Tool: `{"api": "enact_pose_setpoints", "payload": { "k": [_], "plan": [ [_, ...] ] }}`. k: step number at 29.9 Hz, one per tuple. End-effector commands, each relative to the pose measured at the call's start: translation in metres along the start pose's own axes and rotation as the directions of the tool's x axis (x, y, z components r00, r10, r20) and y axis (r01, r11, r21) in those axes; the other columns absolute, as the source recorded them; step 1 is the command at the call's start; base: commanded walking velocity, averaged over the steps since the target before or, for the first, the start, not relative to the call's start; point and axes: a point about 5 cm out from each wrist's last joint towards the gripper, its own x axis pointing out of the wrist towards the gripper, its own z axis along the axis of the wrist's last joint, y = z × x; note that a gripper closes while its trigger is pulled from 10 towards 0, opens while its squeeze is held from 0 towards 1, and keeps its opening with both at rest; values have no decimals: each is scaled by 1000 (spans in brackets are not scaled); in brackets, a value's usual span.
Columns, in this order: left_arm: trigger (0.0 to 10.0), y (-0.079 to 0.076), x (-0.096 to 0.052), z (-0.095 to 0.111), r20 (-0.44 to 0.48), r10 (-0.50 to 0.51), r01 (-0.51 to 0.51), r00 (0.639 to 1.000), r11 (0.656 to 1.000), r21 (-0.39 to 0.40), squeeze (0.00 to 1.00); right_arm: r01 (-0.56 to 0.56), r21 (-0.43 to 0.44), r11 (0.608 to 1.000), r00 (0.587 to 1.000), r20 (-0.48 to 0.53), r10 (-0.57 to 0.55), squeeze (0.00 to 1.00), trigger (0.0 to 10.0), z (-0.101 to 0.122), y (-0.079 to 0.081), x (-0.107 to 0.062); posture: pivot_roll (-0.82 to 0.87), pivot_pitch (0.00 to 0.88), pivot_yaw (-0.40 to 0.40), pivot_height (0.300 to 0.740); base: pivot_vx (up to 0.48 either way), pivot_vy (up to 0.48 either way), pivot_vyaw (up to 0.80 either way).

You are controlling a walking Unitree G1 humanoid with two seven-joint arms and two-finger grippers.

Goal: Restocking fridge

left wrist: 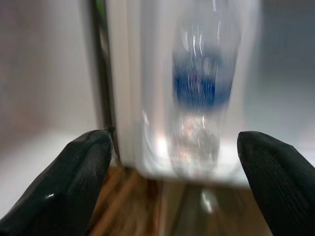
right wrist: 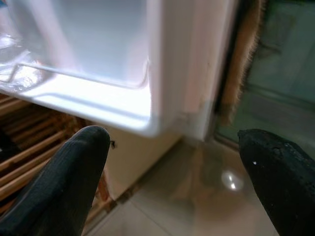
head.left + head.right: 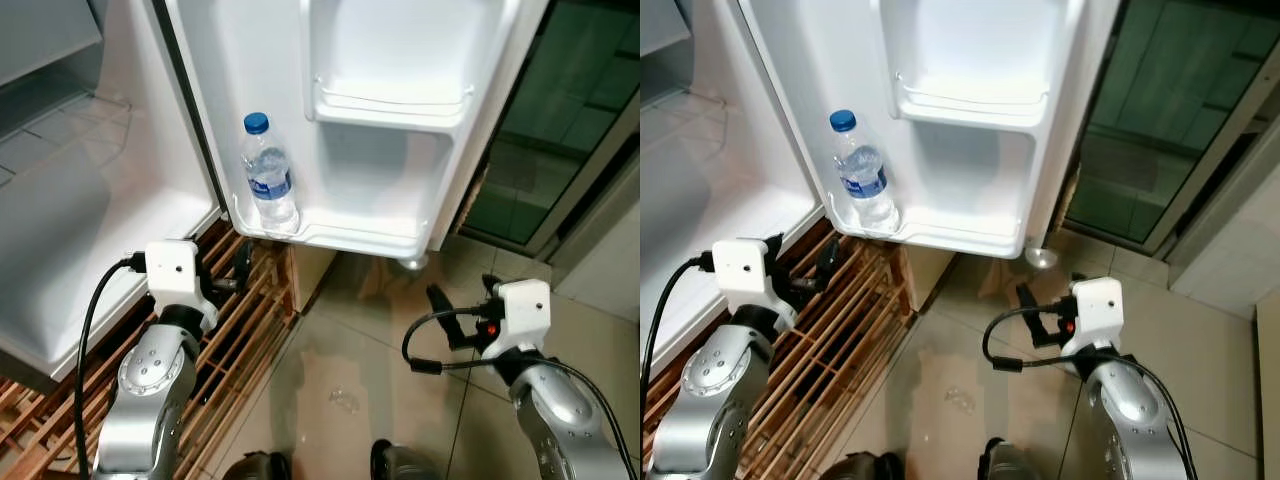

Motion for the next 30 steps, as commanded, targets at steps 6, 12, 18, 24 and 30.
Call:
{"api": "enact_pose_setpoints", "payload": {
  "k": [6, 12, 18, 24, 30],
  "plan": [
    [10000, 3, 6, -9, -39, 35, -34, 999, 999, 26, 0, -17, -34, 999, 999, 30, 18, 0, 10000, 8, 1, 14, -190, 40, 61, 740, 0, -480, 355],
    [10000, 1, 14, -8, -36, 52, -51, 998, 998, 26, 0, -39, -32, 999, 999, 32, 40, 0, 10000, 6, 6, 17, -193, 44, 57, 740, 0, -480, 683],
    [10000, -3, 14, -8, -20, 37, -37, 999, 999, 13, 0, -54, -34, 998, 998, 30, 55, 0, 10000, 5, 9, 15, -200, 50, 59, 740, 0, -475, 682],
    [10000, -1, 16, -9, -27, 56, -56, 998, 998, -10, 0, -75, -36, 997, 997, 22, 76, 0, 10000, 2, 12, 12, -202, 56, 62, 740, 0, -469, 680],
    [10000, 0, 15, -9, -23, 63, -63, 998, 998, -20, 0, -113, -46, 993, 993, 25, 114, 0, 10000, 2, 15, 12, -202, 60, 63, 740, 0, -432, 681]
  ]
}}
